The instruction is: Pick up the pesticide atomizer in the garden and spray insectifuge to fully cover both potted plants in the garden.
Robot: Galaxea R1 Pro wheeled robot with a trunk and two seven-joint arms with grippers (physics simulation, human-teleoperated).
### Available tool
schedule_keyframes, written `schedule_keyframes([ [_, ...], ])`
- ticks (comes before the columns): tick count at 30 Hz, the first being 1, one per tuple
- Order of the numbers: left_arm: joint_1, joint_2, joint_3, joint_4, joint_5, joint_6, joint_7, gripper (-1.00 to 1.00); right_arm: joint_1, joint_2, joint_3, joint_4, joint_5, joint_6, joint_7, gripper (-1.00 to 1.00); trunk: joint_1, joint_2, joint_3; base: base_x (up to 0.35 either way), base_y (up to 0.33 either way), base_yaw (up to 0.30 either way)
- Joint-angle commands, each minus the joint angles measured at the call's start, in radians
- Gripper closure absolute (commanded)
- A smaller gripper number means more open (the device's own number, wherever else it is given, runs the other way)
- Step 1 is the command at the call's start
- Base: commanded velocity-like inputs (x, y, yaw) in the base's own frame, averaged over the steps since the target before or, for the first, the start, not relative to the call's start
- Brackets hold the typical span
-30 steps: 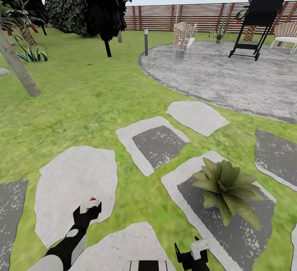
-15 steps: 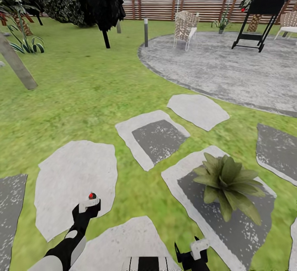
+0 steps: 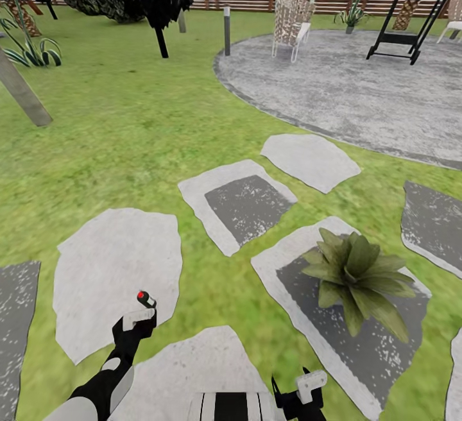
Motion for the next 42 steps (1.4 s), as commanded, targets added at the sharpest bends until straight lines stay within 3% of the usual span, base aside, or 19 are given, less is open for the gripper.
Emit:
schedule_keyframes([
  [1, 0.000, 0.000, -0.001, 0.000, 0.006, -0.003, 0.000, -1.00, 0.000, 0.000, -0.002, 0.000, 0.008, -0.003, 0.000, -1.00, 0.000, 0.000, -0.001, 0.000, 0.000, 0.000],
  [30, 0.000, -0.001, -0.001, 0.000, 0.005, -0.005, 0.000, -1.00, 0.000, 0.001, -0.003, -0.013, 0.007, -0.003, -0.001, -1.00, 0.000, 0.000, -0.001, 0.065, 0.008, 0.000],
  [37, 0.001, -0.001, -0.002, 0.000, 0.004, -0.005, 0.000, -1.00, 0.000, 0.003, -0.003, -0.178, 0.006, -0.003, -0.003, -1.00, 0.000, 0.000, -0.001, 0.000, 0.000, 0.000],
  [42, 0.001, -0.001, -0.003, 0.000, 0.004, -0.006, 0.000, -1.00, 0.000, 0.002, -0.002, -0.182, 0.007, -0.002, -0.003, -1.00, 0.000, 0.000, -0.001, 0.000, 0.000, 0.000],
])
